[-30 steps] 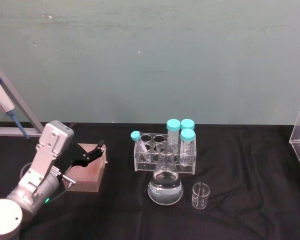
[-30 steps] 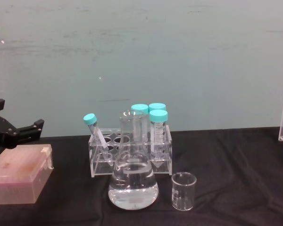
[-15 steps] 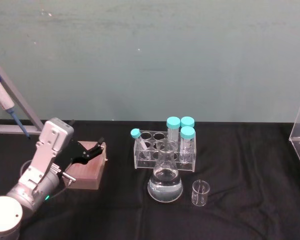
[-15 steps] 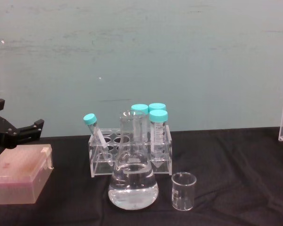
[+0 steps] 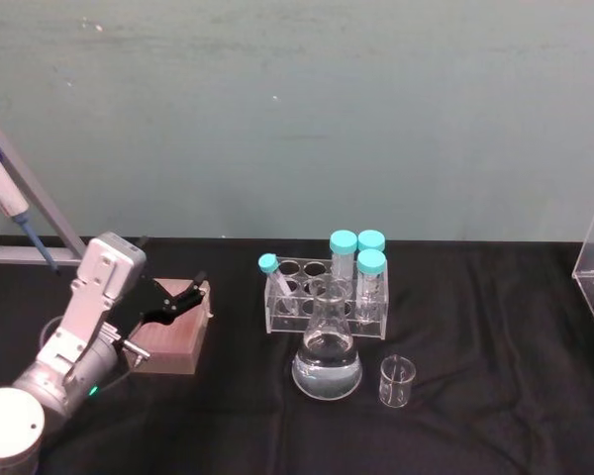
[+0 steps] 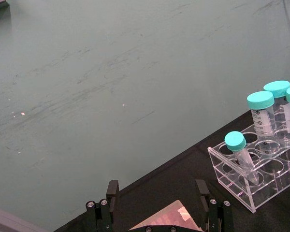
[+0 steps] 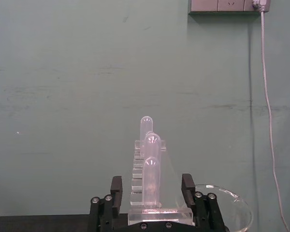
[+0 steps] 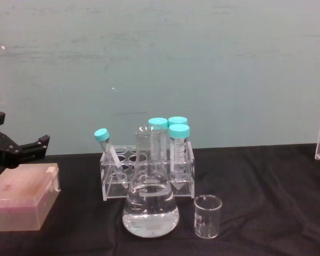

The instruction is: Place the experimental apparatus aside using one hand.

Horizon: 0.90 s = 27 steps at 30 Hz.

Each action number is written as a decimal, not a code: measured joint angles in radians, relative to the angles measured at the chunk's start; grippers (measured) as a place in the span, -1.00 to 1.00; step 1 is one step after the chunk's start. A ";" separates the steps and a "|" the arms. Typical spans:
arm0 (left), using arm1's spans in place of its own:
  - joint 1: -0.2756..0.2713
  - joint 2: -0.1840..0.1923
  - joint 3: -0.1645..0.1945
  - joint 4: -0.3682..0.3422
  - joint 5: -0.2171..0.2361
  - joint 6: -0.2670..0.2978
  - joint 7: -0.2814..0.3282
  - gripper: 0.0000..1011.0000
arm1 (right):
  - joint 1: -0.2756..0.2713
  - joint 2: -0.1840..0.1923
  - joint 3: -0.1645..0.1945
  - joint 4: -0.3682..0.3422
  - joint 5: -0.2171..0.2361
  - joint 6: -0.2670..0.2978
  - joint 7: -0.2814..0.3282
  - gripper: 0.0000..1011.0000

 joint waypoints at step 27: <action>0.000 0.000 0.000 0.000 0.000 0.000 0.000 0.98 | -0.001 0.001 -0.003 -0.006 -0.007 -0.003 -0.001 0.98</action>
